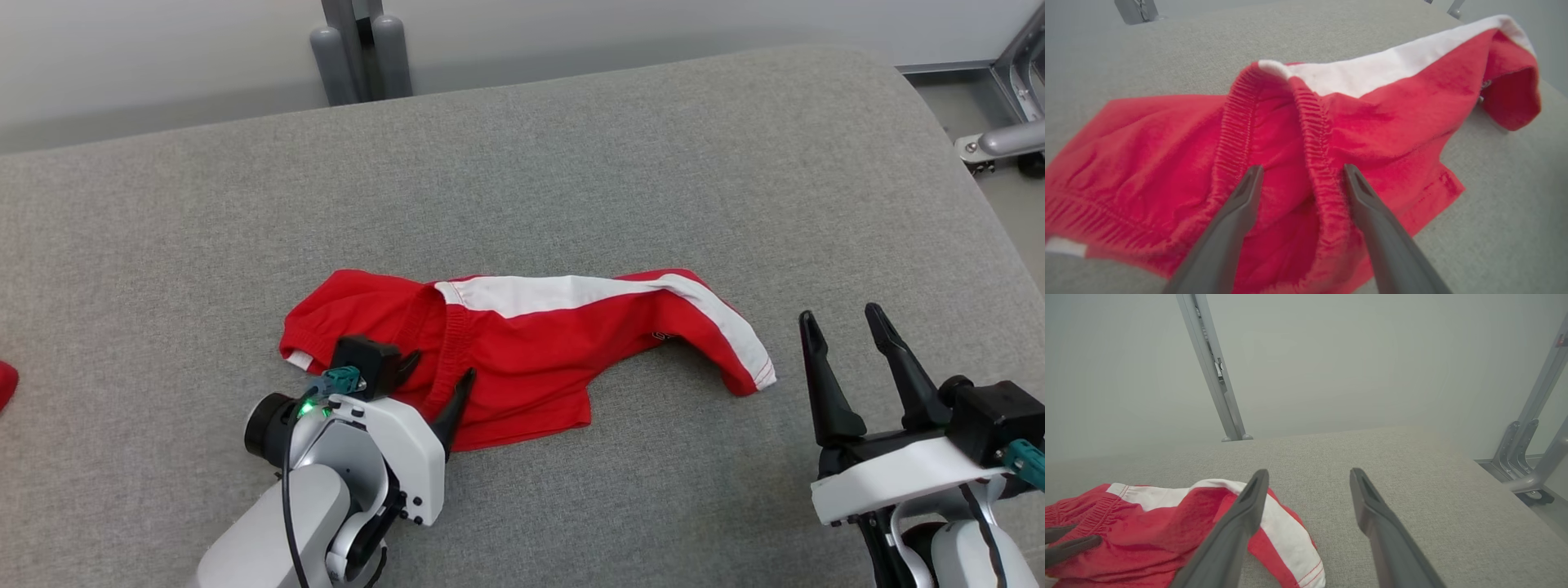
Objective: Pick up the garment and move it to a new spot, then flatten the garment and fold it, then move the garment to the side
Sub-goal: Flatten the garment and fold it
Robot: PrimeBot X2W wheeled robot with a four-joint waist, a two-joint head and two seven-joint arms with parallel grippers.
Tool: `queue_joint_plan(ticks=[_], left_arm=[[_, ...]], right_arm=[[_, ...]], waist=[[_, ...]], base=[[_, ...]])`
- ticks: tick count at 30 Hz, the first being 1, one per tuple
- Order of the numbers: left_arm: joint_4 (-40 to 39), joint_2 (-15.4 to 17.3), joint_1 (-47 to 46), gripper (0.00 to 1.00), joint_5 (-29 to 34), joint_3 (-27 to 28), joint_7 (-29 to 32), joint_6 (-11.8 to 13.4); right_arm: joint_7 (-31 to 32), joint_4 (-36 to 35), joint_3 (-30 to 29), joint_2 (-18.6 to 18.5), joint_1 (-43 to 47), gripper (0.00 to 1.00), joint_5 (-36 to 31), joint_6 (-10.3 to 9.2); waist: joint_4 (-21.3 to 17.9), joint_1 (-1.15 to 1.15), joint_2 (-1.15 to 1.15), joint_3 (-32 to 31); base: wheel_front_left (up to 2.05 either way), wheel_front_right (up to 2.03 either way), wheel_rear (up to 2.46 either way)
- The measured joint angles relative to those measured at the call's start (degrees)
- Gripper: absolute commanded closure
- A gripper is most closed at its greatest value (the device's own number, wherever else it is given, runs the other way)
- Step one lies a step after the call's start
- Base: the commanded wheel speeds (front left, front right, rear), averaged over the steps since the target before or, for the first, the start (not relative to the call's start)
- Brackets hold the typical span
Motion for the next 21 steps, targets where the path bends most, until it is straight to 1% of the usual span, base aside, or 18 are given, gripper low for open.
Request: queue_joint_plan(ticks=[1, 2, 3, 8, 13, 21], left_arm=[[0.56, -0.24, -0.12, 0.21, -0.38, 0.01, 0.0, -0.55], [1.11, -0.54, -0.12, 0.58, -0.47, -0.08, -0.07, -0.71], [1.54, -0.78, -0.14, 1.0, -0.52, -0.13, -0.18, -1.04], [2.27, -0.87, -0.41, 1.0, -0.65, 0.26, -2.6, -1.09], [-0.4, 1.34, 0.05, 1.0, -0.09, 1.26, -4.7, 0.1], [-8.84, 7.42, 5.98, 1.0, -0.18, 4.16, -5.76, 4.97]], right_arm=[[-0.32, 0.12, -0.05, -0.01, -0.33, 0.0, 0.01, 0.0], [-0.41, 0.27, -0.09, -0.01, -0.42, 0.0, 0.01, 0.0], [-0.46, 0.48, -0.14, 0.0, -0.43, 0.0, 0.0, 0.0], [-0.81, 1.14, -0.88, 0.0, -0.73, 0.0, -0.08, 0.0], [-0.8, 1.19, -1.8, 0.0, -0.7, 0.0, -0.3, 0.0], [0.24, 0.53, -2.27, 0.01, -0.66, 0.0, -1.26, 0.0]], waist=[[-0.08, 0.0, 0.0, 0.18], [-0.09, 0.0, 0.0, 0.26], [-0.04, 0.0, 0.0, 0.31], [0.72, 0.0, 0.0, 0.11], [2.37, 0.0, 0.0, -0.39], [6.05, 0.0, 0.0, -1.1]], base=[[0.0, 0.0, 0.0], [0.0, 0.0, 0.0], [0.0, 0.0, 0.0], [0.0, 0.0, 0.0], [0.0, 0.0, 0.0], [0.0, 0.0, 0.0]])
